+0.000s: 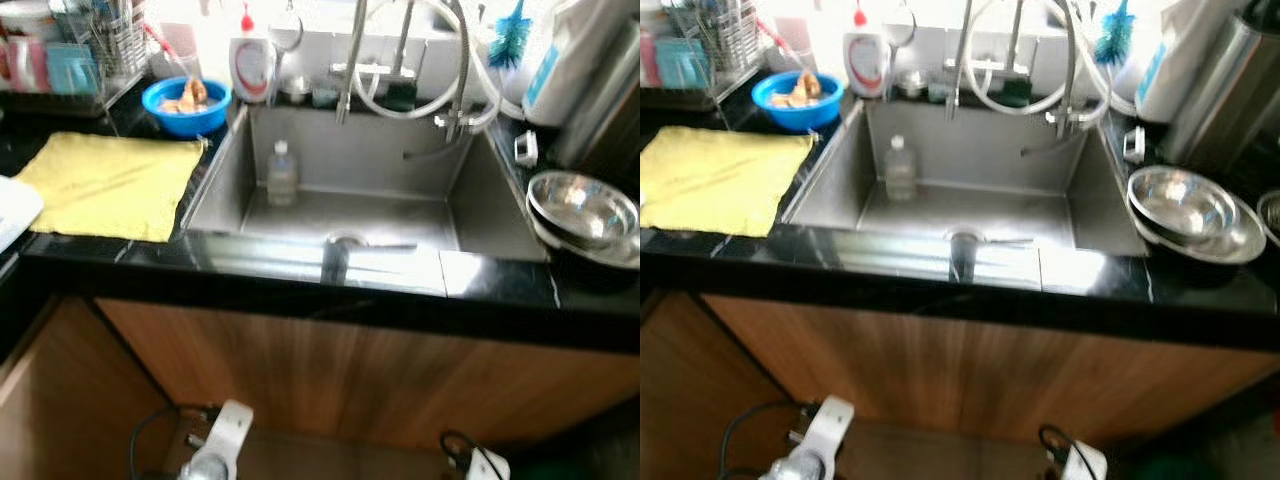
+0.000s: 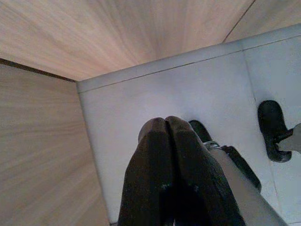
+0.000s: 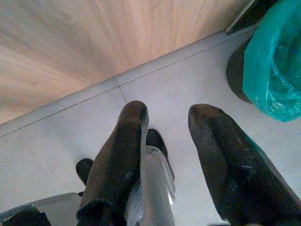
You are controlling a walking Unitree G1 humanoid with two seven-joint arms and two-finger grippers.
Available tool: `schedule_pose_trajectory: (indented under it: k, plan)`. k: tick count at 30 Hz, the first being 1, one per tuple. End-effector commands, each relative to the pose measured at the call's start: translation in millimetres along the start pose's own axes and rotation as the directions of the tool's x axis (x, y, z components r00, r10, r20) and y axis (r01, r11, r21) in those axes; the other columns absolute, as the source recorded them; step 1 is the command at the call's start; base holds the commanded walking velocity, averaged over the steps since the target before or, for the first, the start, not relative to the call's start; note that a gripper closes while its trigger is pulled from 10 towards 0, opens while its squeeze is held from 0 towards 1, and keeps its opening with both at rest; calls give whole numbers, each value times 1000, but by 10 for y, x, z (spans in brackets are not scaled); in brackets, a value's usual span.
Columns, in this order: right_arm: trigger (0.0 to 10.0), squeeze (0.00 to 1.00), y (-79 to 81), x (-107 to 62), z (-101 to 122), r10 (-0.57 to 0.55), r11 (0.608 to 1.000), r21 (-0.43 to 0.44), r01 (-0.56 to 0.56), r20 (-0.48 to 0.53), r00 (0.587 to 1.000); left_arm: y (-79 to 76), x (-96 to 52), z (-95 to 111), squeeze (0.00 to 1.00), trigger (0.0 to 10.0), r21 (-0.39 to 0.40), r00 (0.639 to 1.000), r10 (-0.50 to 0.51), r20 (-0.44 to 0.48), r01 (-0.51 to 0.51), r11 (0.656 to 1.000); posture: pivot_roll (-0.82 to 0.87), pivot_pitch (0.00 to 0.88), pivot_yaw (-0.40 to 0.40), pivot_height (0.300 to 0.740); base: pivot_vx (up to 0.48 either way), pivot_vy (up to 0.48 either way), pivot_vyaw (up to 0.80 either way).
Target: Kitchen organization
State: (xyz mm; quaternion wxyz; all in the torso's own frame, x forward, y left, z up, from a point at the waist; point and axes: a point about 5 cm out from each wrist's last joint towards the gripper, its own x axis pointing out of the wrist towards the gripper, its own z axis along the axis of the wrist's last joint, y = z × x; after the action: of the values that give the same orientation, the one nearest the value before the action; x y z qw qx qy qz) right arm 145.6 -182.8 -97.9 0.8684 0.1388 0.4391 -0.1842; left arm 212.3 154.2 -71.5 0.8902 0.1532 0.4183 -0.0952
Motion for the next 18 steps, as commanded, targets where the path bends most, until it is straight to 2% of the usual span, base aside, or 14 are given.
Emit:
schedule_pose_trajectory:
  k: [1,7,18]
  plan:
    - [10000,0,-53,-8,-21,-16,1000,1,16,-1,1000,-2,-10,-51,0,10000,-3,1000,-1,-11,1,1000,5,43,-29,740,0,0,0]
    - [10000,0,-178,-23,-41,-23,1000,1,23,5,1000,4,-11,-58,0,10000,36,1000,7,-16,-7,999,4,32,-32,740,0,0,0]
    - [10000,0,-137,-23,-45,-6,1000,-25,6,7,1000,-1,-15,-69,0,10000,43,1000,6,-11,-6,999,2,10,-32,740,0,0,0]
